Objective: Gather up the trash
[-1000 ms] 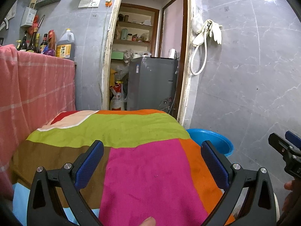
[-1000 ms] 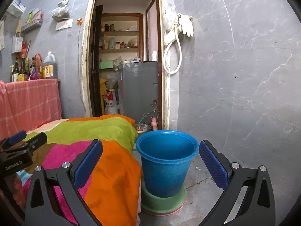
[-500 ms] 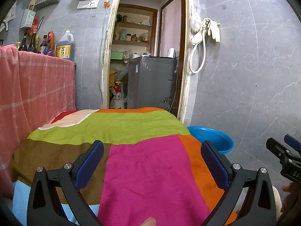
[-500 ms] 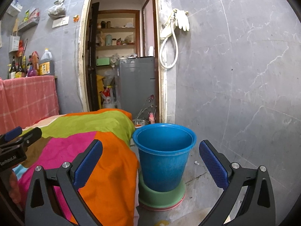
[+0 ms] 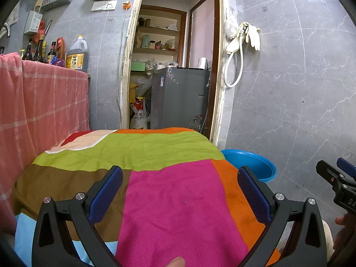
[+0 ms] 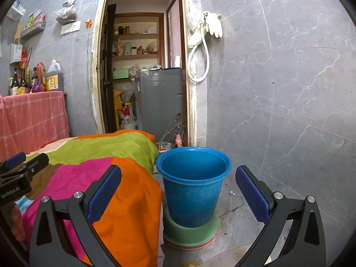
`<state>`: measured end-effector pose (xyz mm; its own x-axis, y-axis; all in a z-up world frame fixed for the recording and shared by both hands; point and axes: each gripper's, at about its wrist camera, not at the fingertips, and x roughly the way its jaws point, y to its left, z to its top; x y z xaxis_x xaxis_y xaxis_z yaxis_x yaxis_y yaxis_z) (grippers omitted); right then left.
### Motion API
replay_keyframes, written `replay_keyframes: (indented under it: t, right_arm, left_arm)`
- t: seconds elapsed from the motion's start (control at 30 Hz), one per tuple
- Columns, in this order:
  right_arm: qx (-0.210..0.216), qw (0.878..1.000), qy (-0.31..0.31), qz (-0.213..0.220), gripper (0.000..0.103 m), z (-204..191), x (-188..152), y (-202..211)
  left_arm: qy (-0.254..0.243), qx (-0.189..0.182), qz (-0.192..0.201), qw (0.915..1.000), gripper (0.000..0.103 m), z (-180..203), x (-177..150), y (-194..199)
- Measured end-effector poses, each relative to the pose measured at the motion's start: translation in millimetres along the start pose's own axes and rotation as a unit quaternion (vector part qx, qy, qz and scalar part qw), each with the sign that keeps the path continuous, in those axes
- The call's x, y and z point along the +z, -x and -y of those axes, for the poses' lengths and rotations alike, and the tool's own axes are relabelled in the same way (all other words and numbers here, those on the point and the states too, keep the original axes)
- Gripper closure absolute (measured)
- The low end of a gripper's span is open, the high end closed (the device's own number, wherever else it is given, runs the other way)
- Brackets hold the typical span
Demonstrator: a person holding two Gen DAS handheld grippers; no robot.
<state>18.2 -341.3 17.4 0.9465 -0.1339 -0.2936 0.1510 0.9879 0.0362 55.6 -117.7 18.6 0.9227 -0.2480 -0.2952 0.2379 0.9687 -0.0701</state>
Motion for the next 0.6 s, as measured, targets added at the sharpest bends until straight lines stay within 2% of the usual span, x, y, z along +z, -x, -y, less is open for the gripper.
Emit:
replay_keyframes:
  t: [0.6]
  right_arm:
    - [-0.002, 1.000, -0.002, 0.001, 0.000, 0.4, 1.6, 1.8]
  left_arm:
    - [0.000, 0.000, 0.000, 1.0000, 0.002, 0.2, 0.1, 0.1]
